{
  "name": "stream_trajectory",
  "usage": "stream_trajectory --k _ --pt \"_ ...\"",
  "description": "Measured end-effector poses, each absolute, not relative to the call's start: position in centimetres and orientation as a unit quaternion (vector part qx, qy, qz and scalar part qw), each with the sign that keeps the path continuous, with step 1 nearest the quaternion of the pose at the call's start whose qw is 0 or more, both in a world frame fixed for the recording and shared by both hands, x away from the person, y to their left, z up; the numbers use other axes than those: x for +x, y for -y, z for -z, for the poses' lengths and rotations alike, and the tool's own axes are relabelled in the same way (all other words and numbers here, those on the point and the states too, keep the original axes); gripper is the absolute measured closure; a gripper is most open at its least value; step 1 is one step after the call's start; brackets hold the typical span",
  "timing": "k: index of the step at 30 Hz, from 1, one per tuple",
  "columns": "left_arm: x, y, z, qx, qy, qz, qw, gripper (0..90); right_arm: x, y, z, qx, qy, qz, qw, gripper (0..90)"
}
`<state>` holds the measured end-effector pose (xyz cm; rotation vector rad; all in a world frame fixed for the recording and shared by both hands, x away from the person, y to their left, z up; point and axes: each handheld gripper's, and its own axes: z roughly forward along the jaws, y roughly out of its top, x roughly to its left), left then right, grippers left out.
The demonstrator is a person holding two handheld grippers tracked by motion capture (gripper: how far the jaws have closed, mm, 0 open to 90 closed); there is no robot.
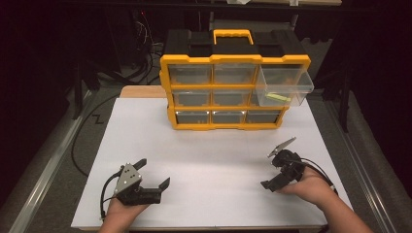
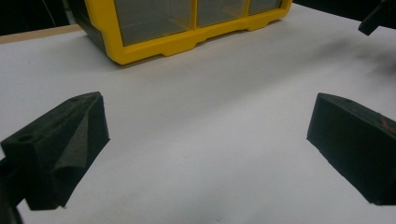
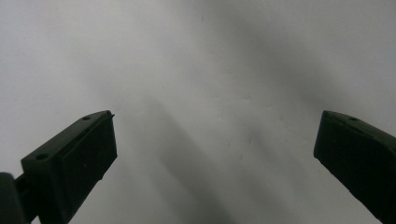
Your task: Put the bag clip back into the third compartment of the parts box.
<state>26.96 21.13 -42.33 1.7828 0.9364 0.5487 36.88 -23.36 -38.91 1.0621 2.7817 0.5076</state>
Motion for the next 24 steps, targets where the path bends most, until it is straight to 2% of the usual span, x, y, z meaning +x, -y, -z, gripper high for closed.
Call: stream_trajectory --k 6,11,15,20,24 --pt "27.0 -21.2 42.3 0.735 -0.390 -0.228 0.506 0.4 36.0 24.3 40.9 0.376 -0.884 -0.261 0.093 0.0" --pt "26.9 -21.2 42.2 0.731 -0.390 -0.228 0.512 0.4 34.5 24.7 41.0 0.380 -0.838 -0.375 0.112 0.0" --pt "26.7 -21.2 42.1 0.729 -0.388 -0.230 0.514 0.4 33.1 25.1 40.7 0.378 -0.794 -0.449 0.157 0.0" --pt "26.7 -21.3 42.0 0.725 -0.389 -0.238 0.516 0.4 31.4 26.7 41.3 0.390 -0.744 -0.506 0.193 0.0" --pt "26.8 -21.3 42.1 0.723 -0.395 -0.240 0.514 0.4 31.6 26.7 41.8 0.389 -0.745 -0.501 0.208 0.0"
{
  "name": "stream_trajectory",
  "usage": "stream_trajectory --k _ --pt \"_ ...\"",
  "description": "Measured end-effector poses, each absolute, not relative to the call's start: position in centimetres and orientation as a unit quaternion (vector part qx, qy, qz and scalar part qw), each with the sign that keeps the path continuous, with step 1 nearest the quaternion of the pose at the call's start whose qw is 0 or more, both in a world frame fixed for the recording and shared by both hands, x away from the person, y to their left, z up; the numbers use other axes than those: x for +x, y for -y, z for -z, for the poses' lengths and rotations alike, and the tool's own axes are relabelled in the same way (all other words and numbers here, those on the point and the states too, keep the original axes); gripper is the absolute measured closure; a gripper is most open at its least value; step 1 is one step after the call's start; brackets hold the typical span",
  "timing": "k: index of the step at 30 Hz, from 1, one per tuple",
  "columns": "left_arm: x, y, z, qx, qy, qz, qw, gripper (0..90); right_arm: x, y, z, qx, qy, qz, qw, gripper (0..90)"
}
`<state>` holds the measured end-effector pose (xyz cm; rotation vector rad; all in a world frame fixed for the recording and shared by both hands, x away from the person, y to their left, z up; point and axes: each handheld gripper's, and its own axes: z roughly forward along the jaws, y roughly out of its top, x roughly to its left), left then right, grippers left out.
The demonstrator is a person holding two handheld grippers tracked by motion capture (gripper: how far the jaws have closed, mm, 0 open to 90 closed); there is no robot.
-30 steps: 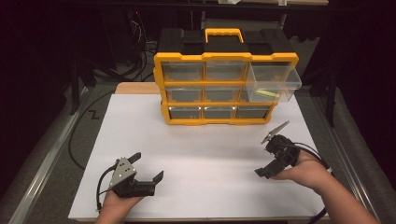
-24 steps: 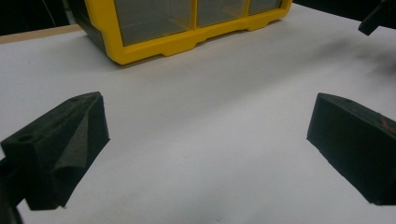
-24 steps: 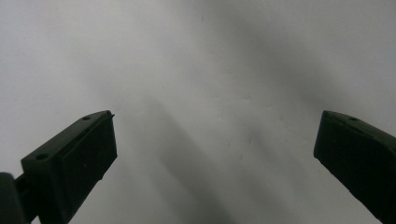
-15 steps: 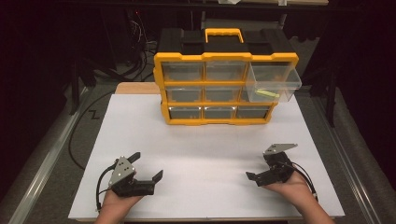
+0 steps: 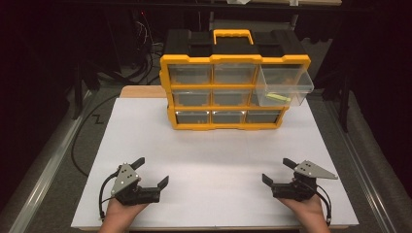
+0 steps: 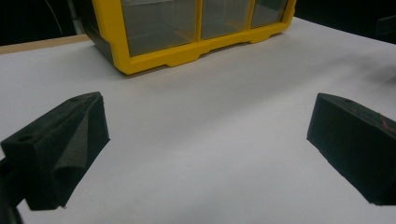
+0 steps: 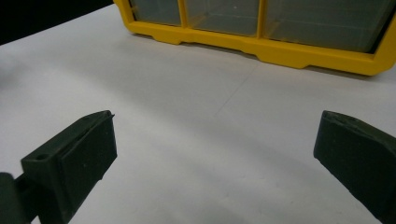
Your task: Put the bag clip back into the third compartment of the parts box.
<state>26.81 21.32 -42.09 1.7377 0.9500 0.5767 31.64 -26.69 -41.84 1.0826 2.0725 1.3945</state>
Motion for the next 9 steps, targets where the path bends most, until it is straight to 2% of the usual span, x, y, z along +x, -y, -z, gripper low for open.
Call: stream_trajectory --k 2,9 --pt "26.85 -21.34 42.13 0.722 -0.401 -0.239 0.511 0.4 31.81 26.65 41.89 0.392 -0.739 -0.512 0.195 0.0" --pt "26.53 -21.11 42.08 0.725 -0.395 -0.240 0.510 0.4 31.09 26.96 41.67 0.379 -0.737 -0.522 0.203 0.0"
